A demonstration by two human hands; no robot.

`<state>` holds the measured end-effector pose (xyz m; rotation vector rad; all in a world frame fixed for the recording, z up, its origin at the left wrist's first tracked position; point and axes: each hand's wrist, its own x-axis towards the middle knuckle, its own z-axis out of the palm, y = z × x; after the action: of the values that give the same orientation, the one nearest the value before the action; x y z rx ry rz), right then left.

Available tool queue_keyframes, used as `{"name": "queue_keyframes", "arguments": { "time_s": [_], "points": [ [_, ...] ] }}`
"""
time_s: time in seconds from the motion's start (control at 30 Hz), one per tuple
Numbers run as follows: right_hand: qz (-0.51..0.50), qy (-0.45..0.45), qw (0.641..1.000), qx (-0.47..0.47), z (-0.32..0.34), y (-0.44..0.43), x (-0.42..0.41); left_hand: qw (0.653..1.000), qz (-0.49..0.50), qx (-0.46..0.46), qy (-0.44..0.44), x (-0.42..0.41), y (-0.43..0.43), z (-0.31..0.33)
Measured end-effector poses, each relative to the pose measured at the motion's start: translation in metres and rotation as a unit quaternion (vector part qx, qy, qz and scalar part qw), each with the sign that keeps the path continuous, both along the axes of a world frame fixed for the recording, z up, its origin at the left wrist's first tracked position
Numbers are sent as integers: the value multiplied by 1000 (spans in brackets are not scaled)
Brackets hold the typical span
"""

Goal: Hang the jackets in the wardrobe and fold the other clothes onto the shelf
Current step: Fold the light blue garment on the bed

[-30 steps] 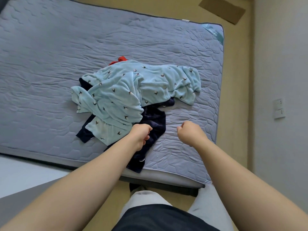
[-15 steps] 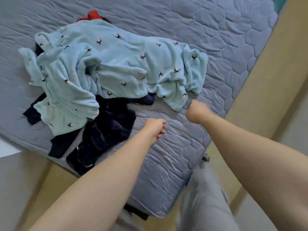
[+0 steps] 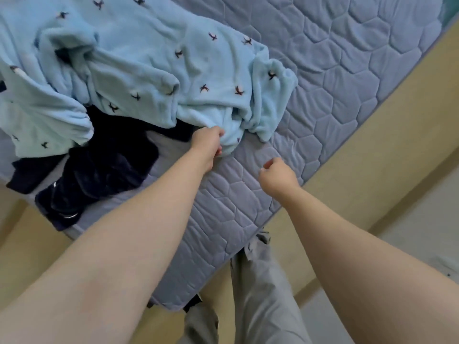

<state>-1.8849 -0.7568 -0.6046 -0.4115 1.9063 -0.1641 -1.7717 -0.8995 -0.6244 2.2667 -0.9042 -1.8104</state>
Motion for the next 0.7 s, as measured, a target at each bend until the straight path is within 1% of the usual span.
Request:
{"name": "queue_keyframes", "arguments": {
  "time_s": [0.03,0.07,0.13,0.17,0.2,0.23,0.3,0.37,0.43,0.5,0.57,0.63,0.7],
  "points": [
    [-37,-27,999,-7,14,-6,1,999,-5,-38,0,6,0,30],
    [-102,-80,992,-2,31,-12,3,997,1,-71,1,14,2,63],
    [-237,-202,950,17,74,-25,15,992,25,-125,8,39,3,135],
    [-276,-245,929,20,96,-33,22,989,38,-142,11,55,2,170],
    [-290,-272,918,13,119,-41,29,986,52,-157,14,69,0,204],
    [-286,-288,914,2,142,-48,37,983,65,-171,15,84,-2,237],
    [-251,-293,922,-21,188,-60,57,976,82,-203,1,110,-5,301],
    [-219,-288,931,-49,229,-69,80,972,61,-227,-7,136,-4,349],
    [-182,-276,941,-72,261,-75,102,972,38,-232,-1,153,3,383],
    [-157,-268,948,-76,284,-74,124,977,28,-211,8,164,20,405],
    [-130,-259,954,-74,294,-70,143,982,22,-188,17,175,37,413],
    [-90,-220,969,-72,294,-64,157,983,10,-181,20,187,53,413],
    [-73,-169,980,-79,290,-58,166,982,-1,-188,25,197,69,415]
  ]
}}
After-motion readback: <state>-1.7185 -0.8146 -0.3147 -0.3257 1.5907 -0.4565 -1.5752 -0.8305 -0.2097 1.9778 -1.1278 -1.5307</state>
